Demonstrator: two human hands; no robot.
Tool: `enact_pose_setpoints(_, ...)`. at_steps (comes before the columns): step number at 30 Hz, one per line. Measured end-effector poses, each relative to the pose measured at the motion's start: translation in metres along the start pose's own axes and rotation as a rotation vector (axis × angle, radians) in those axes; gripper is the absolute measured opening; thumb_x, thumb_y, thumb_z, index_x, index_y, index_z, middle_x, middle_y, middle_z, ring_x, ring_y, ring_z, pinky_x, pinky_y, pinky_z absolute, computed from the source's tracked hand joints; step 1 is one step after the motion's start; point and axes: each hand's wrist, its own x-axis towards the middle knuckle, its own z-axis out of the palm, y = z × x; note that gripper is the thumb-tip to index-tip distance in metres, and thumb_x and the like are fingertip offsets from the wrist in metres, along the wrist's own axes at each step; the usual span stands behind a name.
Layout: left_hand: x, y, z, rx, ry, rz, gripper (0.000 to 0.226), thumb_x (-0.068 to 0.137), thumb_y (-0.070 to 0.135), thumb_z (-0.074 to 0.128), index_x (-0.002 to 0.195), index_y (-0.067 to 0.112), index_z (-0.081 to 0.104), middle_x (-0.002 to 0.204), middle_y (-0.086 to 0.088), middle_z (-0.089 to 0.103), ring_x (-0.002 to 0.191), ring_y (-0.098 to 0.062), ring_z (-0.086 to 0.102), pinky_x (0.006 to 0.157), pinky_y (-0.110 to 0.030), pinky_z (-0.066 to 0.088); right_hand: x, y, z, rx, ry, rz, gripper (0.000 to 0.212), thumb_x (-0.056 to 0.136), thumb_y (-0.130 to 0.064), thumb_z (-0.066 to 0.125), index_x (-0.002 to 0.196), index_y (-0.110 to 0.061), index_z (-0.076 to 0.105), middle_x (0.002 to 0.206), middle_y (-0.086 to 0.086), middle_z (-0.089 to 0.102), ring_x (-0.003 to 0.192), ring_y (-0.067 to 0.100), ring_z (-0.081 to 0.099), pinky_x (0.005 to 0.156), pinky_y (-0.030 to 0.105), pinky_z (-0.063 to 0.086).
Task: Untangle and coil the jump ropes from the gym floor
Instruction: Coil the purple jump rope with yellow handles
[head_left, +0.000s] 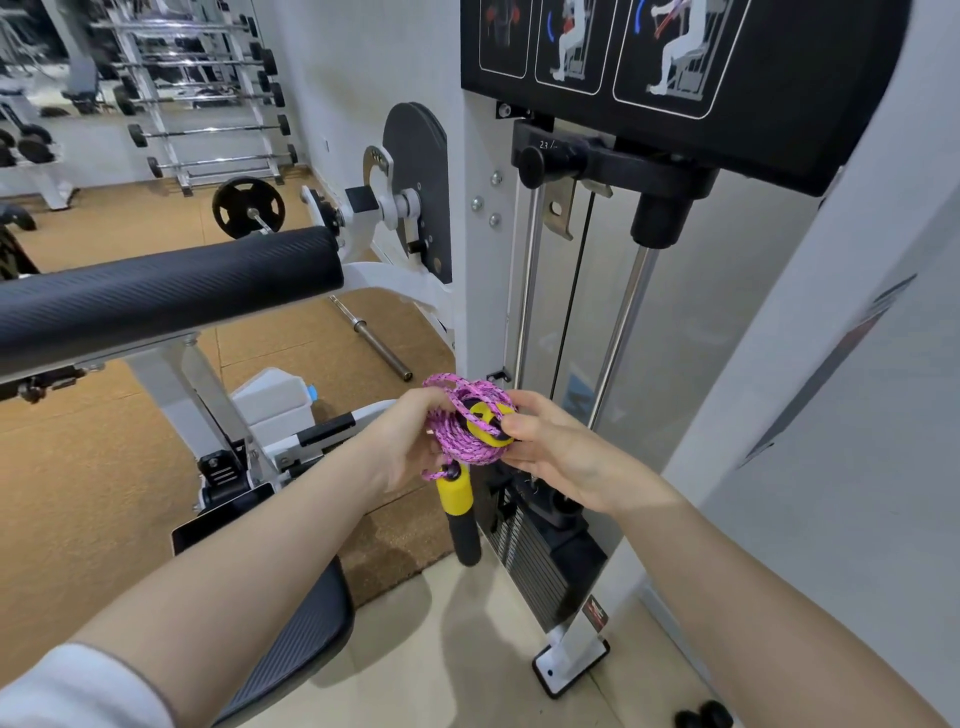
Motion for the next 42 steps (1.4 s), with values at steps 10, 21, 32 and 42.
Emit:
enact_pose_setpoints(10, -0.003, 0.018, 0.015, 0.518, -0.07, 0.096, 0.037, 0.071, 0.019, 0.078, 0.102, 0.011, 0.059, 0.095, -0.006, 0.069, 0.085, -0.019, 0.067, 0.081, -0.032, 0.054, 0.016, 0.003, -0.004, -0.362, 0.426, 0.061, 0.009, 0.086, -0.015, 0.058, 0.091, -0.01, 0.064, 0.08, 0.005, 0.068, 0.069, 0.018, 0.066, 0.06, 0.021, 0.054)
enact_pose_setpoints(21, -0.005, 0.014, 0.023, 0.476, 0.092, 0.185, 0.015, 0.088, 0.002, 0.053, 0.099, 0.008, 0.062, 0.084, -0.007, 0.064, 0.073, -0.016, 0.057, 0.066, -0.023, 0.046, 0.006, 0.001, 0.0, -0.097, 0.205, -0.127, 0.034, 0.091, -0.044, 0.051, 0.112, -0.017, 0.056, 0.116, 0.007, 0.061, 0.114, 0.018, 0.056, 0.105, 0.033, 0.037)
enact_pose_setpoints(32, -0.015, 0.024, 0.029, 0.575, 0.021, 0.297, 0.006, 0.086, 0.005, 0.06, 0.083, 0.009, 0.061, 0.065, 0.002, 0.061, 0.048, 0.002, 0.057, 0.051, -0.01, 0.045, 0.002, -0.003, 0.003, -0.021, 0.102, -0.091, 0.026, 0.091, -0.017, 0.052, 0.117, -0.012, 0.054, 0.115, 0.013, 0.062, 0.104, 0.022, 0.06, 0.103, 0.039, 0.04)
enact_pose_setpoints(42, -0.014, 0.034, 0.047, 1.024, 0.322, 0.591, 0.018, 0.077, 0.0, 0.054, 0.08, 0.016, 0.046, 0.076, -0.009, 0.063, 0.069, -0.026, 0.057, 0.062, -0.038, 0.048, -0.005, -0.005, 0.007, -0.085, 0.044, -0.03, 0.019, 0.089, -0.036, 0.057, 0.107, -0.033, 0.056, 0.11, -0.004, 0.067, 0.101, 0.013, 0.064, 0.094, 0.028, 0.048)
